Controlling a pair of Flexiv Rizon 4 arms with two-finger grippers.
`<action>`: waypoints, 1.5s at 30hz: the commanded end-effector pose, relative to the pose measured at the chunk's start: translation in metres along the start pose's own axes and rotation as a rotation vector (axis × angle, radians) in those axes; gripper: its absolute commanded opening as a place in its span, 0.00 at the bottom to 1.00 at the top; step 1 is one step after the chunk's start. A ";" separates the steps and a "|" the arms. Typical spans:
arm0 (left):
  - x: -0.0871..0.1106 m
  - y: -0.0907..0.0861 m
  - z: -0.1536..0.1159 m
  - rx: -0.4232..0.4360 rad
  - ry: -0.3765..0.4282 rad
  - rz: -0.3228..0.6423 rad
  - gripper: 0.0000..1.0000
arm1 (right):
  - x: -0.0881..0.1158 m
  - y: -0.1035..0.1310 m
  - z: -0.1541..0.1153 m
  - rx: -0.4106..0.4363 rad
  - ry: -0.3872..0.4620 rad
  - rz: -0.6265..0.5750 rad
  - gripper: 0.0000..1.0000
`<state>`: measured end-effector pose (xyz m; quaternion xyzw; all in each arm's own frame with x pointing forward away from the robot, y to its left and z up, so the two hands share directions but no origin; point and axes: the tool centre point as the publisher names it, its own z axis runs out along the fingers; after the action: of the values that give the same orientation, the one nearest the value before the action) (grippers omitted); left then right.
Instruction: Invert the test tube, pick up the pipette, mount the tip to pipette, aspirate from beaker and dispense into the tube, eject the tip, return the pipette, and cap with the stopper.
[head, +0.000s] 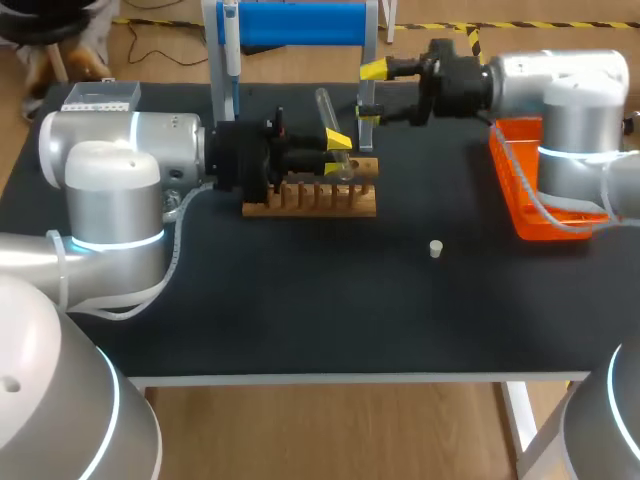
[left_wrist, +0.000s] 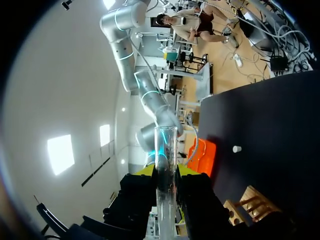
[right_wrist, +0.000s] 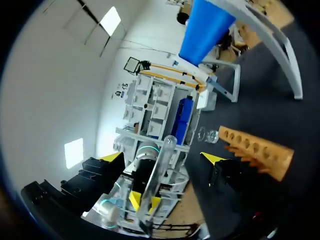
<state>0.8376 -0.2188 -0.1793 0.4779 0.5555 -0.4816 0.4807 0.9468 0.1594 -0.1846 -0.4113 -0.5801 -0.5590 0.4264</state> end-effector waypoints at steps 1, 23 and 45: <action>0.000 0.000 0.000 -0.001 0.000 0.002 0.00 | 0.004 -0.017 -0.024 -0.031 -0.086 -0.246 1.00; 0.000 0.000 0.000 -0.001 0.000 0.002 0.00 | -0.018 -0.038 -0.042 -0.019 -0.219 -0.598 1.00; 0.000 0.000 0.000 -0.001 0.000 0.002 0.00 | -0.107 -0.086 -0.041 -0.019 -0.496 -0.929 1.00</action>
<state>0.8376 -0.2188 -0.1795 0.4778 0.5555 -0.4815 0.4809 0.9013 0.1101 -0.3053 -0.2258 -0.7867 -0.5745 -0.0052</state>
